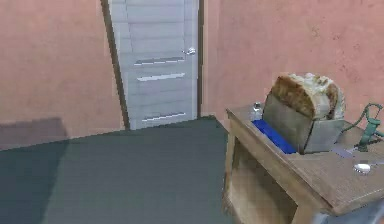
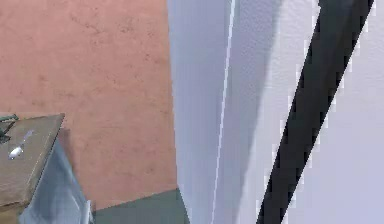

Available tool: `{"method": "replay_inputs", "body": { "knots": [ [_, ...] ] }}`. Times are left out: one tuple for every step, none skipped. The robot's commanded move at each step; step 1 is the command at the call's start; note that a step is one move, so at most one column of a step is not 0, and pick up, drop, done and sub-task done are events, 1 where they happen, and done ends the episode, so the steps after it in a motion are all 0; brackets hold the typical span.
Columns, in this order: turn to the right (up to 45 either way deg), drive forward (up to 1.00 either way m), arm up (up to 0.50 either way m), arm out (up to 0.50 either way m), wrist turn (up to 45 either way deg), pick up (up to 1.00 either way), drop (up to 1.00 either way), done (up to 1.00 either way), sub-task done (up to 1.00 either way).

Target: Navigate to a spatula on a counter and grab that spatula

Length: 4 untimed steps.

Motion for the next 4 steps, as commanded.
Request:
{"method": "replay_inputs", "body": {
  "knots": [
    [45.0,0.00,0.00,0.00,0.0,0.00,0.00,0.00,0.00],
    [6.0,0.00,0.00,0.00,0.0,0.00,0.00,0.00,0.00],
    [0.0,0.35,0.00,0.00,0.0,0.00,0.00,0.00,0.00],
    [-45.0,0.00,0.00,0.00,0.0,0.00,0.00,0.00,0.00]
  ]
}}
